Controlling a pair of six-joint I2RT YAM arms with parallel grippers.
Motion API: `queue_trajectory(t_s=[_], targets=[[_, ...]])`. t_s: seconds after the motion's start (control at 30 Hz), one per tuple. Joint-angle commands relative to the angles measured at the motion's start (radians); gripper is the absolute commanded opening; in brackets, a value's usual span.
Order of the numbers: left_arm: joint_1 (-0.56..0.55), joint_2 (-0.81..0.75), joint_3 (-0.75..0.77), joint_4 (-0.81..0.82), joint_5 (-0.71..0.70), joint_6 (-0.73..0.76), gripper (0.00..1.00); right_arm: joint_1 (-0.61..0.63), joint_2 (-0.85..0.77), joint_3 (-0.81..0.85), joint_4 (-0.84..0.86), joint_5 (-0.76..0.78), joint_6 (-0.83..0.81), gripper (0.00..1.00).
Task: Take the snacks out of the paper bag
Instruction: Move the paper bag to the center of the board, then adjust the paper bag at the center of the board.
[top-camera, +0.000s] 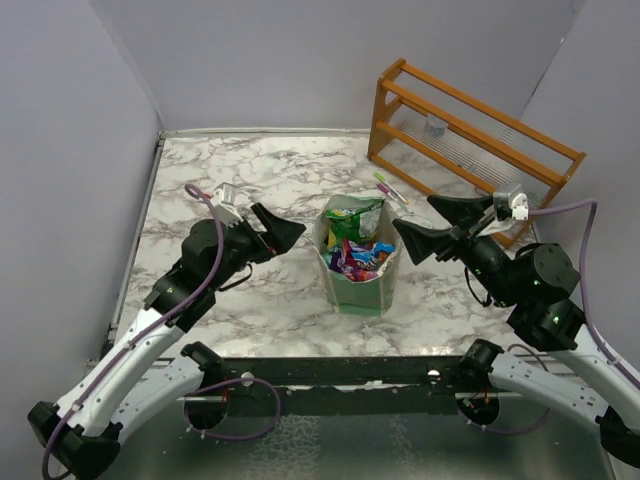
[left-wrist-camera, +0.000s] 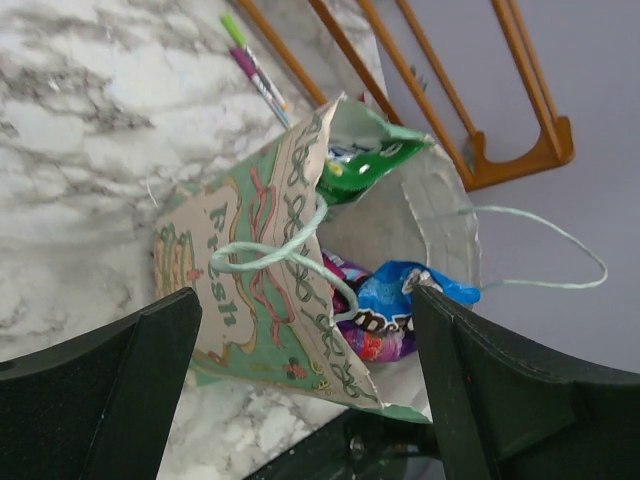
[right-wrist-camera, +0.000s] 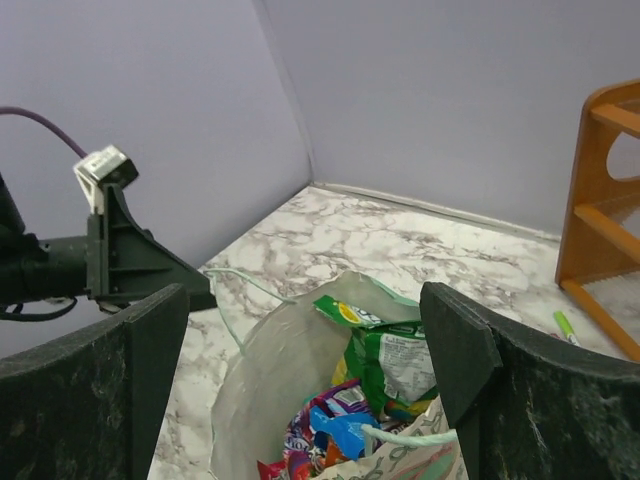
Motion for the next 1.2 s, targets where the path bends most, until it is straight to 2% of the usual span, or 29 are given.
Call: queue_trajectory(t_s=[0.0,0.17,0.5,0.63,0.93,1.17], targets=[[0.002,0.024,-0.079,0.151,0.155,-0.165,0.88,0.003,-0.047,0.012,-0.046,0.073,-0.025,0.99],[0.002,0.051,-0.13,0.255,0.192,-0.179,0.88,0.003,-0.076,-0.005,-0.069,0.058,-0.024,0.99],[0.007,0.109,-0.074,0.194,0.07,-0.144,0.65,0.003,-0.09,0.01,-0.136,0.066,-0.014,0.99],[0.016,0.137,-0.062,0.265,0.126,-0.148,0.53,0.003,-0.088,0.02,-0.163,0.066,-0.011,0.99],[0.017,0.157,-0.121,0.518,0.29,-0.21,0.49,0.003,-0.073,0.007,-0.158,0.085,-0.006,0.99],[0.017,0.162,-0.127,0.55,0.308,-0.22,0.38,0.003,-0.046,0.029,-0.16,0.073,-0.004,0.99]])
